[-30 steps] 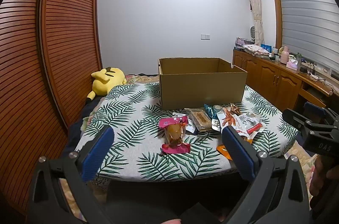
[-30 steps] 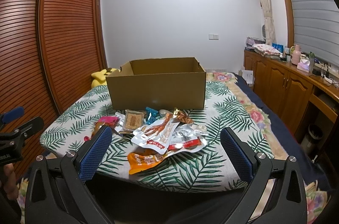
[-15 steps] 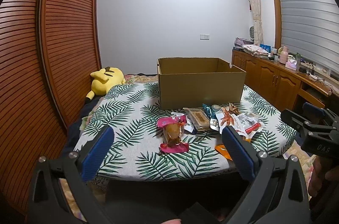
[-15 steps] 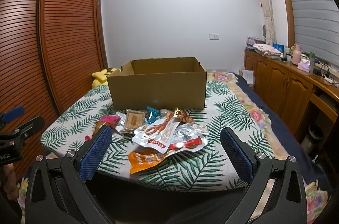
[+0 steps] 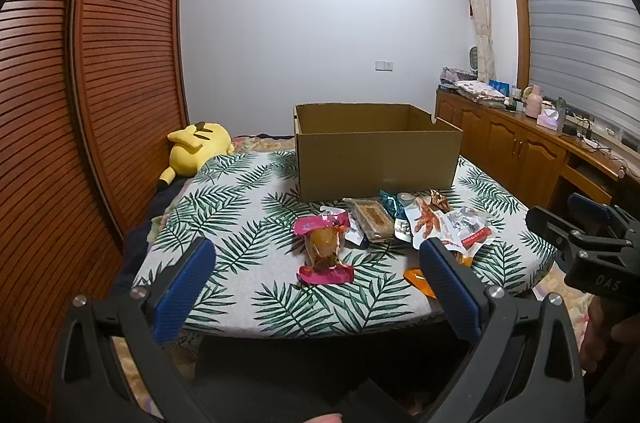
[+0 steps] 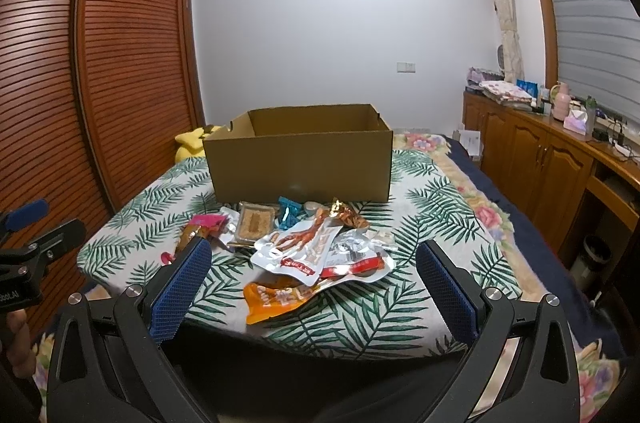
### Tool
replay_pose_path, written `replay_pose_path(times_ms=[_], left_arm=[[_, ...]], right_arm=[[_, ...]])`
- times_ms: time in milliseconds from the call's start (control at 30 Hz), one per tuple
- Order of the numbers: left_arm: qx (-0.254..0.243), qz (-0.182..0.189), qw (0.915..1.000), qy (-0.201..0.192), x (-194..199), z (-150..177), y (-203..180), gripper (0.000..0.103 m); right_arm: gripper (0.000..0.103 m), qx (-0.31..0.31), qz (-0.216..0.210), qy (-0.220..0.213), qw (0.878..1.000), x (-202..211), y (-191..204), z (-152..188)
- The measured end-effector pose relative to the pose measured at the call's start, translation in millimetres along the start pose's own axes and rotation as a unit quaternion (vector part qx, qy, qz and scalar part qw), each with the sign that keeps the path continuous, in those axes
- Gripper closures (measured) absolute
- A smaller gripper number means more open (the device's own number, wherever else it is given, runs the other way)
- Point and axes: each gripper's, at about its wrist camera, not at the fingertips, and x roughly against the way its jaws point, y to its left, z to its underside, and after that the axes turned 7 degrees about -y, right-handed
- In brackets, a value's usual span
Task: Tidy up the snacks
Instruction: 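Reach the left tool to the pink egg pack while the right tool reaches the orange strip pack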
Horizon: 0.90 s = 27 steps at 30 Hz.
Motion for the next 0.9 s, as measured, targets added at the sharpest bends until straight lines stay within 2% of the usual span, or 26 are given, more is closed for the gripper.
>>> replay_pose_path(times_ms=[200,567,733,900], left_arm=[[-0.004,0.009,0.9997,0.022,-16,6,1,0.001],[-0.007,0.024,0.9969,0.074,-75,15,11,0.001],[0.005,0.030,0.9944,0.102,-103,19,23,0.003],[0.017,0.045,0.9894,0.137,-132,25,27,0.007]], right_arm=[[0.000,0.010,-0.006,0.014,1.000,-10,0,6],[0.002,0.033,-0.055,0.070,0.995,-61,-13,21],[0.004,0.023,-0.082,0.103,0.991,-87,-19,23],[0.005,0.022,-0.093,0.115,0.989,-98,-25,24]])
